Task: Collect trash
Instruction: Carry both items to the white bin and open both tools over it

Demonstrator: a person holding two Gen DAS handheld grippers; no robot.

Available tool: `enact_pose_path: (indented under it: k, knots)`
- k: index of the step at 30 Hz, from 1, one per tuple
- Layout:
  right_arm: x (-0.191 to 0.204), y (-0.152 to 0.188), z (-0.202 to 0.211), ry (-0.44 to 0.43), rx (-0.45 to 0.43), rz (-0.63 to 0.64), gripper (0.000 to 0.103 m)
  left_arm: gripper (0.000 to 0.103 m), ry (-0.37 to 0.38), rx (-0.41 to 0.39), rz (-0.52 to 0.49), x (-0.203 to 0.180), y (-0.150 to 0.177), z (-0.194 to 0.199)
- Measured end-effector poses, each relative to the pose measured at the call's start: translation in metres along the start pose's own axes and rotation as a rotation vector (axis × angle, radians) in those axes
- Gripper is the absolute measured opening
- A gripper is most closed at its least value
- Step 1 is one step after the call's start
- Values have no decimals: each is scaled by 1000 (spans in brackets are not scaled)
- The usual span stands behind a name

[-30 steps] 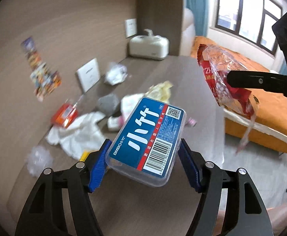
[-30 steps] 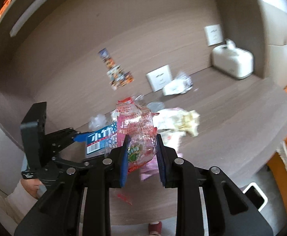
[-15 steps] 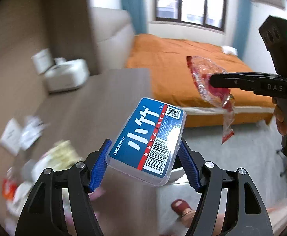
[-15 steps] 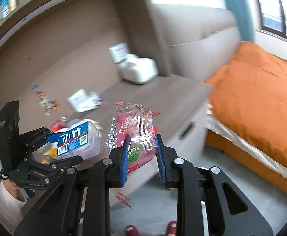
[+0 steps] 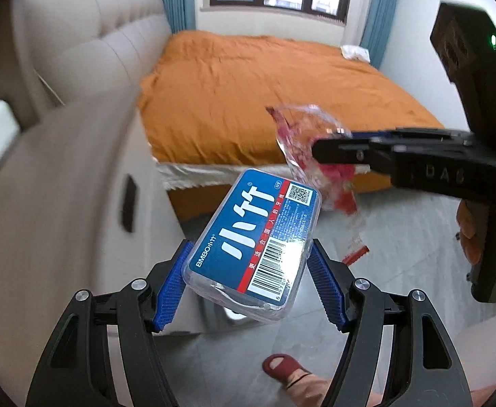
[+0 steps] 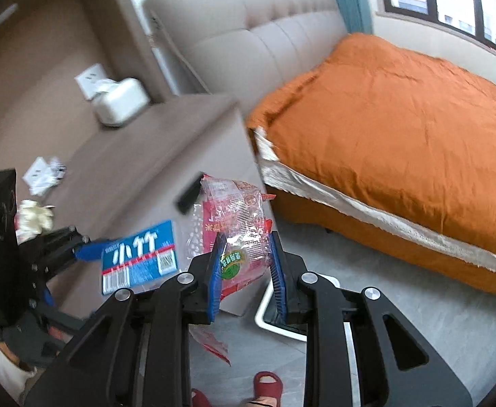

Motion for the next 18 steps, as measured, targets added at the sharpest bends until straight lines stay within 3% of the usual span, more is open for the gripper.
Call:
enact_pose_path:
  k: [7, 18]
  knots:
    - [-60, 15, -79, 58, 39, 3, 27, 67, 24, 94, -7, -16, 24, -125]
    - [-116, 56, -205, 86, 159, -13, 27, 67, 36, 220, -34, -26, 62, -264]
Point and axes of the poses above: each gripper's, at about its wrist camera, not at the fingertips, and z roughly against the way its jaws point, x to its left, y to its underside, the point moved 2 cm from there along -z, roughly the way its jaws point, and after that the axes turned 15 degrees about -z, right-handed, at the moved point
